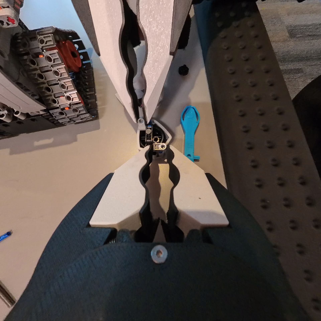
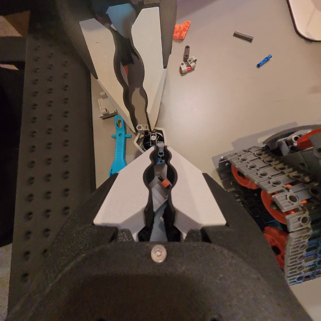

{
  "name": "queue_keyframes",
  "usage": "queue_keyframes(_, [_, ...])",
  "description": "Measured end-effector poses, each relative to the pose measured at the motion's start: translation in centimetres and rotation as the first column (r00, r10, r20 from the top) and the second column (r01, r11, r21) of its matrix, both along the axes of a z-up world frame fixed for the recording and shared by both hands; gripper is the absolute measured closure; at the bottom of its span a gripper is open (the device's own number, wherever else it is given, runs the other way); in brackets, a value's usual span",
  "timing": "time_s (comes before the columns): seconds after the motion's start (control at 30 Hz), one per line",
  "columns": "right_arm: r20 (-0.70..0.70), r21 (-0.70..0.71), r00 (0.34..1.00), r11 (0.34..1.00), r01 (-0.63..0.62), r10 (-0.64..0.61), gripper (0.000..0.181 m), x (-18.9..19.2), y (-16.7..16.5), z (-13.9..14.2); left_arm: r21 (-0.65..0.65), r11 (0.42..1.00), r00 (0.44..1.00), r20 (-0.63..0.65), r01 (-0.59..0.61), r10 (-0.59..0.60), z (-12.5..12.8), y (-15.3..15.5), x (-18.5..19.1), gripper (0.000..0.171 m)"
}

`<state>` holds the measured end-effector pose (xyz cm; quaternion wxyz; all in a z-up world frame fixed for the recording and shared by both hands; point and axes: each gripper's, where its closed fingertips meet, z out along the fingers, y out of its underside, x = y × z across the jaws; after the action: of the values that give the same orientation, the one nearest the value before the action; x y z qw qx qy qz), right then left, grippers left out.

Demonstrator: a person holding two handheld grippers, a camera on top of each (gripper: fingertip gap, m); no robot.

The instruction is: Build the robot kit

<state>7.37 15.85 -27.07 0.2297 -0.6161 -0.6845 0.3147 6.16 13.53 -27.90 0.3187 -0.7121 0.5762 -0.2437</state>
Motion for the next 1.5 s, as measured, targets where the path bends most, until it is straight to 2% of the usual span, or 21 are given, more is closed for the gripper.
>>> queue_keyframes(0.03, [-0.011, -0.02, 1.0, 1.0, 0.005, -0.005, 0.177, 0.1, 0.0, 0.0, 0.002, 1.0, 1.0, 0.0, 0.001, -0.001, 0.0, 0.0, 0.0, 0.159])
queue_keyframes(0.2, [-0.045, -0.049, 0.999, 0.999, 0.011, -0.013, 0.176, 0.4, 0.0, -0.1, -0.002, 1.0, 1.0, 0.01, 0.006, -0.006, 0.1, 0.1, 0.2, 0.159])
queue_keyframes(0.3, [-0.035, -0.084, 0.999, 0.996, 0.011, -0.014, 0.176, 0.5, 0.1, 0.0, -0.004, 1.0, 1.0, 0.011, 0.008, -0.008, 0.1, 0.2, 0.3, 0.159])
queue_keyframes(0.37, [-0.006, -0.058, 1.0, 0.998, 0.006, -0.007, 0.177, 0.5, 0.1, 0.0, 0.001, 1.0, 1.0, 0.005, 0.014, -0.014, 0.0, 0.3, 0.4, 0.159])
queue_keyframes(0.57, [0.198, 0.036, 0.979, 0.998, -0.053, 0.045, 0.177, 0.6, 0.4, -0.1, -0.002, 1.0, 1.0, 0.005, 0.021, -0.021, 0.1, 0.4, 0.6, 0.159])
queue_keyframes(0.83, [0.468, 0.064, 0.876, 0.984, -0.165, 0.117, 0.177, 0.9, 0.5, -0.3, -0.006, 1.0, 1.0, 0.007, 0.025, -0.025, 0.1, 0.5, 0.7, 0.159])
queue_keyframes(1.0, [0.566, 0.037, 0.812, 0.98, -0.198, 0.143, 0.177, 0.8, 0.4, -0.4, -0.021, 0.999, 0.999, 0.037, 0.026, -0.025, 0.2, 0.5, 0.7, 0.159])
queue_keyframes(1.07, [0.563, 0.029, 0.813, 0.979, -0.2, 0.149, 0.177, 0.7, 0.4, -0.4, -0.026, 0.999, 0.999, 0.041, 0.028, -0.027, 0.2, 0.5, 0.6, 0.159])
queue_keyframes(1.13, [0.518, 0.022, 0.844, 0.984, -0.174, 0.138, 0.176, 0.3, 0.4, -0.3, -0.012, 1.0, 0.999, 0.022, 0.029, -0.028, 0.1, 0.5, 0.6, 0.159])
queue_keyframes(1.3, [0.322, -0.048, 0.94, 0.994, -0.102, 0.112, 0.172, -0.1, 0.4, 0.3, -0.023, 0.999, 0.999, 0.04, 0.033, -0.033, 0.1, 0.7, 0.6, 0.159])
queue_keyframes(1.5, [0.249, -0.093, 0.965, 0.994, -0.061, 0.082, 0.176, 0.6, 0.9, 0.1, -0.015, 0.999, 0.998, 0.04, 0.039, -0.038, 0.1, 0.8, 0.9, 0.159])
